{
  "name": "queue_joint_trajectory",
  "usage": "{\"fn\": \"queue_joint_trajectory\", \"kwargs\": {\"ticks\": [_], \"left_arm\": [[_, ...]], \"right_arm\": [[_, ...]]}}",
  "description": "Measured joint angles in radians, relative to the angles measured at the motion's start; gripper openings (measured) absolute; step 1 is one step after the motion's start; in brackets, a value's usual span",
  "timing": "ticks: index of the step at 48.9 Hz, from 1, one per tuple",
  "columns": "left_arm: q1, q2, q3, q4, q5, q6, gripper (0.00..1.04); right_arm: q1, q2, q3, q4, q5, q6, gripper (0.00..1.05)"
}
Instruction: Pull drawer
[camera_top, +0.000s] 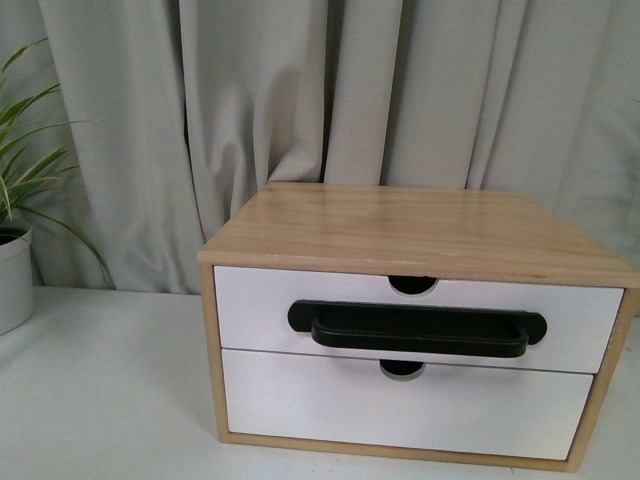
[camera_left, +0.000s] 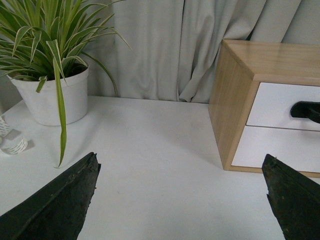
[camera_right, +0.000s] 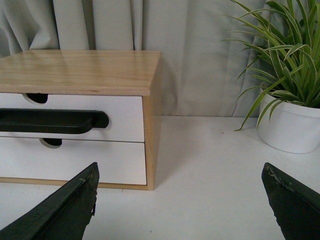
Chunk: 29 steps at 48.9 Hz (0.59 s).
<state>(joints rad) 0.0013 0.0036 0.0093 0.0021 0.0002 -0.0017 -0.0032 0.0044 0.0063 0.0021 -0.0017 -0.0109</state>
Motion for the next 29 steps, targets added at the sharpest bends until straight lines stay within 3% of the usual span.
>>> {"fn": "queue_joint_trajectory", "kwargs": {"ticks": [29], "left_arm": [[0.0,0.0,0.0,0.0,0.0,0.0,0.98]], "right_arm": [[0.0,0.0,0.0,0.0,0.0,0.0,0.96]]}}
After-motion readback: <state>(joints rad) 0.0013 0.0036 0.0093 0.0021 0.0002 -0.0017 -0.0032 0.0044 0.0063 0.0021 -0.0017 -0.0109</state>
